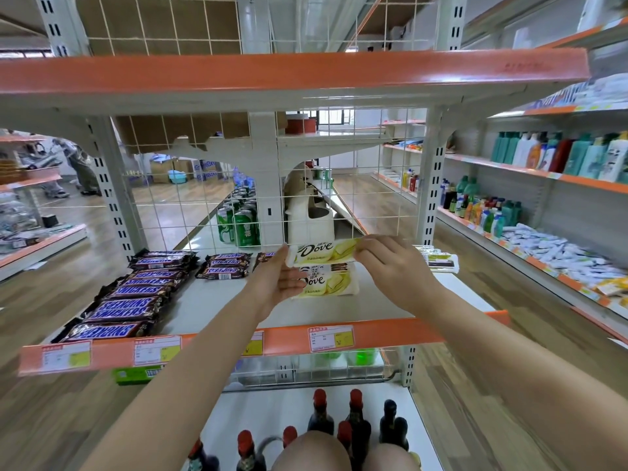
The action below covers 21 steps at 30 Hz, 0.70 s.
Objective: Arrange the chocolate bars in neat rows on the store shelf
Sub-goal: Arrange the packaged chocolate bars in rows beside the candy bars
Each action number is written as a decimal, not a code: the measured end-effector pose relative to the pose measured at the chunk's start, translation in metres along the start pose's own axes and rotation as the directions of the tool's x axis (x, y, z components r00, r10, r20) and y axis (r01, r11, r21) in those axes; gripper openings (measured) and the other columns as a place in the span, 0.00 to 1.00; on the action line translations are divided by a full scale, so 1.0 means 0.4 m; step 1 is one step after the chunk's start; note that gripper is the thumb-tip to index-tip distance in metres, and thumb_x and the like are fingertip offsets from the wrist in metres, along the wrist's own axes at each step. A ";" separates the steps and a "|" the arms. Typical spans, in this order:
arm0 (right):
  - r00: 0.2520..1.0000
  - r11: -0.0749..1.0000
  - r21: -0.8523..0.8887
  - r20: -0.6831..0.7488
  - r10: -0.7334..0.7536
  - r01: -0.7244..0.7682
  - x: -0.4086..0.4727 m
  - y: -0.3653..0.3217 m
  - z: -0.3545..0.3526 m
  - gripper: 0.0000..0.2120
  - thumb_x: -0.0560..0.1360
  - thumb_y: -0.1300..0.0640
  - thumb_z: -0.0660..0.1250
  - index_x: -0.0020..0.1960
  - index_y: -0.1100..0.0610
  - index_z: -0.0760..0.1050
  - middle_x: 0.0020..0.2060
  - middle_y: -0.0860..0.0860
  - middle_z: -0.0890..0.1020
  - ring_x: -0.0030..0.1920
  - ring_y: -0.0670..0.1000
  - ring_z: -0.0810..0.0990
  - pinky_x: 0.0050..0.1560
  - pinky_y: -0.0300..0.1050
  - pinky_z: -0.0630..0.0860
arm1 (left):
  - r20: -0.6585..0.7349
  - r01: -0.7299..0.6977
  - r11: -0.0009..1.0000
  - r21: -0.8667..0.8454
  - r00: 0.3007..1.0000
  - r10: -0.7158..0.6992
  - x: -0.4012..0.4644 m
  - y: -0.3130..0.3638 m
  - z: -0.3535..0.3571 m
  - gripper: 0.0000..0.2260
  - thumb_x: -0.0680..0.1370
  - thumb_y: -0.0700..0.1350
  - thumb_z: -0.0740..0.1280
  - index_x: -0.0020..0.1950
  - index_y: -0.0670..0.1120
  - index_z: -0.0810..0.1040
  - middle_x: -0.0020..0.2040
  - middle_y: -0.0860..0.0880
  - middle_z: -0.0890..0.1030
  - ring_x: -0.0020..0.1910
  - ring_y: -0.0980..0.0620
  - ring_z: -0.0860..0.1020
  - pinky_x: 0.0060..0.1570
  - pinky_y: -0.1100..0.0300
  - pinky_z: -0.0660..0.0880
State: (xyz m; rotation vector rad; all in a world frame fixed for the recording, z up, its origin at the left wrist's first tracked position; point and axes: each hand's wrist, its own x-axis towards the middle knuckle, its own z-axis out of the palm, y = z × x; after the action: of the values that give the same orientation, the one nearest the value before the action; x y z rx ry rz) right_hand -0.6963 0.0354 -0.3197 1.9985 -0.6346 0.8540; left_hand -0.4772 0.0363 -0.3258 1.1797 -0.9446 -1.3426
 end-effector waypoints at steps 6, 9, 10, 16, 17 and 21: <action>0.991 0.993 -0.055 -0.068 -0.112 0.108 -0.018 0.004 0.011 0.15 0.78 0.66 0.55 0.42 0.61 0.80 0.44 0.55 0.83 0.47 0.56 0.82 0.54 0.44 0.70 | 0.055 0.008 0.980 -0.199 0.998 0.003 -0.001 -0.007 0.005 0.04 0.79 0.38 0.63 0.44 0.41 0.75 0.42 0.44 0.77 0.26 0.56 0.80 0.30 0.64 0.79; 0.999 0.998 -0.047 -0.009 -0.032 0.031 -0.031 0.006 0.027 0.11 0.71 0.69 0.58 0.50 0.61 0.75 0.48 0.57 0.82 0.51 0.58 0.80 0.54 0.47 0.70 | 0.007 -0.043 0.977 -0.209 0.999 0.045 -0.004 -0.008 0.007 0.05 0.79 0.37 0.63 0.42 0.41 0.74 0.38 0.46 0.78 0.28 0.53 0.80 0.32 0.63 0.80; 0.997 0.997 -0.040 0.027 0.068 -0.067 -0.034 0.007 0.033 0.17 0.67 0.72 0.61 0.53 0.60 0.73 0.50 0.58 0.81 0.52 0.59 0.78 0.53 0.49 0.71 | -0.009 -0.058 0.976 -0.210 0.998 0.057 -0.004 -0.008 0.007 0.06 0.79 0.37 0.63 0.42 0.41 0.73 0.38 0.46 0.78 0.31 0.52 0.80 0.32 0.63 0.80; 0.531 0.388 0.379 0.432 0.729 -0.840 0.022 0.022 0.002 0.10 0.79 0.60 0.60 0.60 0.59 0.73 0.54 0.57 0.78 0.47 0.55 0.78 0.46 0.47 0.75 | -0.043 -0.101 0.979 -0.177 0.995 0.095 -0.002 -0.017 -0.006 0.05 0.78 0.37 0.63 0.42 0.40 0.73 0.39 0.44 0.77 0.26 0.55 0.80 0.30 0.64 0.79; 0.414 0.177 0.430 0.554 0.722 -0.885 0.034 0.027 -0.002 0.09 0.80 0.55 0.60 0.56 0.58 0.74 0.52 0.57 0.79 0.43 0.53 0.78 0.42 0.44 0.74 | -0.043 -0.101 0.981 -0.168 0.995 0.095 -0.002 -0.020 -0.007 0.05 0.78 0.37 0.63 0.42 0.40 0.73 0.40 0.44 0.77 0.26 0.55 0.80 0.30 0.64 0.79; 0.183 -0.157 0.300 0.841 0.509 -0.941 0.065 0.028 -0.014 0.17 0.78 0.43 0.58 0.49 0.56 0.75 0.42 0.53 0.79 0.37 0.49 0.78 0.41 0.42 0.73 | -0.048 -0.101 0.983 -0.154 0.994 0.094 -0.002 -0.025 -0.006 0.06 0.78 0.37 0.64 0.42 0.41 0.73 0.36 0.45 0.79 0.26 0.56 0.80 0.33 0.63 0.80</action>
State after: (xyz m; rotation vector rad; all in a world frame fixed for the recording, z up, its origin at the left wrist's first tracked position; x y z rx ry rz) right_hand -0.6895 0.0315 -0.2920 2.5984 -2.4059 1.6868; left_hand -0.4768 0.0387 -0.3359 1.0248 -0.8418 -1.2855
